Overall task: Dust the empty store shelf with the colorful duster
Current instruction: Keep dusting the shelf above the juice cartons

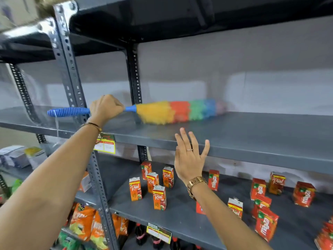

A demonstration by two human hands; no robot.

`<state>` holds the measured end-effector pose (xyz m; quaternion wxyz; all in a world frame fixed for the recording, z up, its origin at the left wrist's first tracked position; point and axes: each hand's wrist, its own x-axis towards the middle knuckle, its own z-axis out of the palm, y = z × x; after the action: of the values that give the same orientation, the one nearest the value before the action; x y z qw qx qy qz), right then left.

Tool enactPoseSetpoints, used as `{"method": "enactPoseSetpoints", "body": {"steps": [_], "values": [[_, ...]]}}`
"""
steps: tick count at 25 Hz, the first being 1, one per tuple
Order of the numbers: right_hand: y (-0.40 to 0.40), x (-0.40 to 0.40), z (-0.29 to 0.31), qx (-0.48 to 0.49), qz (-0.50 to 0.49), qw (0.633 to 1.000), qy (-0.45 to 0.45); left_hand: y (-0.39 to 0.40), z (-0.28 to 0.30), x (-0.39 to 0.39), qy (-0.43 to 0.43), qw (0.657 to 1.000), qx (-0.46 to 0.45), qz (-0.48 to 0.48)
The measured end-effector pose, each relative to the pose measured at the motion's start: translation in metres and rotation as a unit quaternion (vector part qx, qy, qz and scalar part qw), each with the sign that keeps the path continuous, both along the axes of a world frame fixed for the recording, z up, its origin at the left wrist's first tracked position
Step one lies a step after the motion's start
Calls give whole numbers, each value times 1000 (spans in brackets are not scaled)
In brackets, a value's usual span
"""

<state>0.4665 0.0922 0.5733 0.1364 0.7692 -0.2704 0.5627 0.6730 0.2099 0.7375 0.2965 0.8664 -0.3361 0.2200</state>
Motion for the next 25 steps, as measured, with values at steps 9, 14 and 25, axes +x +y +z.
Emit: {"method": "enactPoseSetpoints", "body": {"steps": [9,14,25], "values": [[19,35,4,-5,23,999,49,39,-5,2,-49,997,9,61],[23,45,3,4,25,998,55,74,-7,17,2,998,53,35],[25,48,3,21,38,998,35,119,5,41,-96,976,78,179]]}}
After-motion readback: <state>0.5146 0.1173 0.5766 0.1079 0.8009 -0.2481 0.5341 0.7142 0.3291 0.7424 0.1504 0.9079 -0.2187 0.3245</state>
